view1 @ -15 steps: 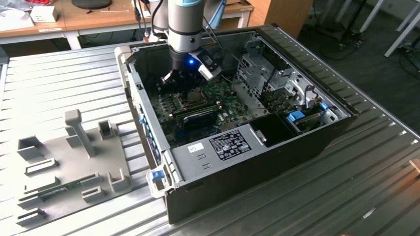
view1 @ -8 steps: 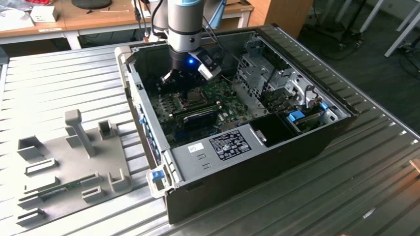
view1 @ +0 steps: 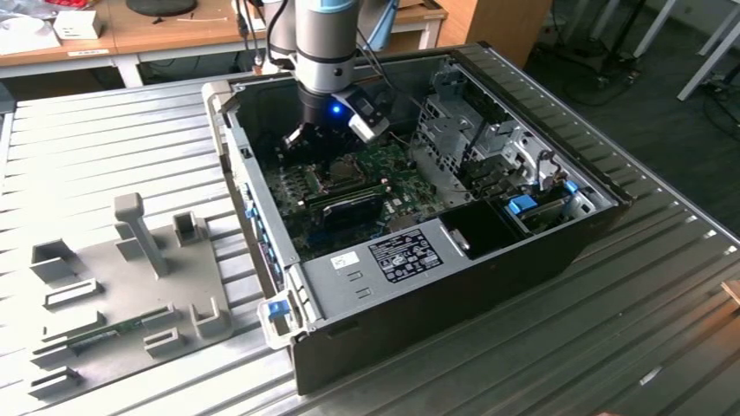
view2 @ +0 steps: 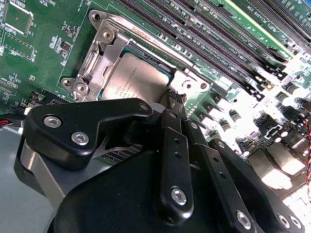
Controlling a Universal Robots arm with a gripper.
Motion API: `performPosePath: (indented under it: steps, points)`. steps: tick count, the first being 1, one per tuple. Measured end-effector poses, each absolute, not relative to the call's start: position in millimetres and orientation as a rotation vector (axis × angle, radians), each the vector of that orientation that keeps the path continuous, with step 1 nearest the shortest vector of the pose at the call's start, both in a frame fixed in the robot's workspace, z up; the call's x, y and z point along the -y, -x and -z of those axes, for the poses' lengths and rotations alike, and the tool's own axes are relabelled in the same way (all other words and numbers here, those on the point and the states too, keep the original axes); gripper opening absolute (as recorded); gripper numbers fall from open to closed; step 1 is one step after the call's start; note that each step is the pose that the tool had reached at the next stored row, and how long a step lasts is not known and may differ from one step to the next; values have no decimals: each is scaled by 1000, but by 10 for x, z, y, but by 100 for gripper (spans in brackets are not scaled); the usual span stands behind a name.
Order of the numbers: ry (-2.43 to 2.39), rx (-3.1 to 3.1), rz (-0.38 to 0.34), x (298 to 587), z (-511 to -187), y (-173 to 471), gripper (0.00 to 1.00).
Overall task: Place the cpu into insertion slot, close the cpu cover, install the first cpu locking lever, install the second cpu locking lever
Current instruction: 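Close the cpu cover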
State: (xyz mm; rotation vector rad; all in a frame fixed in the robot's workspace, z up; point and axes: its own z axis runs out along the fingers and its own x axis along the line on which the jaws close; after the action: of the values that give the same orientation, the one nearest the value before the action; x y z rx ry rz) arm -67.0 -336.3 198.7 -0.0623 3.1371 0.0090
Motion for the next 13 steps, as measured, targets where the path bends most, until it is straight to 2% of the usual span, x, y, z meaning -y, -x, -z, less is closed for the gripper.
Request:
performPosePath:
  steps: [13]
  points:
    - [62, -3137, -9, 3363, -1966, 671, 10]
